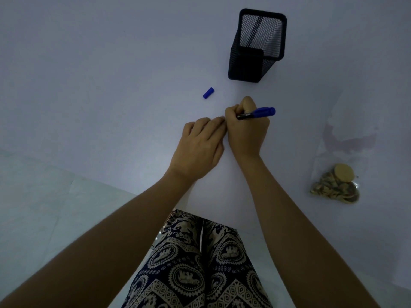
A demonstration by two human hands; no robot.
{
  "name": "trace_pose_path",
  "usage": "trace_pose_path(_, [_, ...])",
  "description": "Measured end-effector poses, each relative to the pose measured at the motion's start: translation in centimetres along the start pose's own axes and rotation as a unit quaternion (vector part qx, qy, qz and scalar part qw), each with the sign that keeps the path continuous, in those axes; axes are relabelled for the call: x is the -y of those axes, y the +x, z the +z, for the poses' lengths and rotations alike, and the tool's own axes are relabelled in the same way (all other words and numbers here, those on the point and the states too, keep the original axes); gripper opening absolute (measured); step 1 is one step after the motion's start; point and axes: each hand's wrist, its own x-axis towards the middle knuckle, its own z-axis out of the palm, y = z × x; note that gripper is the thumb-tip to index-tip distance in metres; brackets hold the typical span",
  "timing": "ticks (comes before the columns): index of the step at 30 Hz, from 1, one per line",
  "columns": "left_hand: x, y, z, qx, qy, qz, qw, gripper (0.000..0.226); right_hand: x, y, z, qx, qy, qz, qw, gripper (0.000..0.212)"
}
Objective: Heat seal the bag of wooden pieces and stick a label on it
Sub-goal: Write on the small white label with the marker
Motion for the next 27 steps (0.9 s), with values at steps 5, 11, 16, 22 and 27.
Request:
trace_pose_path(5, [0.13, -0.04, 0.06, 0.0, 0.007, 0.003, 1.0, 0.035, 0.07, 0.01, 0.09, -0.006, -0.002, 0.001, 1.0, 0.022])
trace_pose_path(11, [0.11, 0.0, 0.13, -0.001, 0.008, 0.004, 1.0, 0.036, 0.07, 0.01, 0.1, -0.019, 0.002, 0.012, 1.0, 0.023])
trace_pose_path(16, [0.06, -0.22, 0.32, -0.005, 0.007, 0.006, 1.0, 0.037, -0.04, -0.09, 0.19, -0.031, -0.006, 0.014, 0.999, 0.02])
trace_pose_path(22, [0.2, -0.16, 0.38, -0.01, 0.005, 0.011, 1.0, 0.038, -0.23, 0.04, 0.21, -0.024, -0.004, 0.019, 1.0, 0.024])
trace_pose_path(27, [0.15, -0.07, 0.24, -0.017, 0.001, 0.013, 1.0, 0.039, -0.2, 0.23, 0.26, -0.032, -0.005, 0.021, 0.999, 0.023])
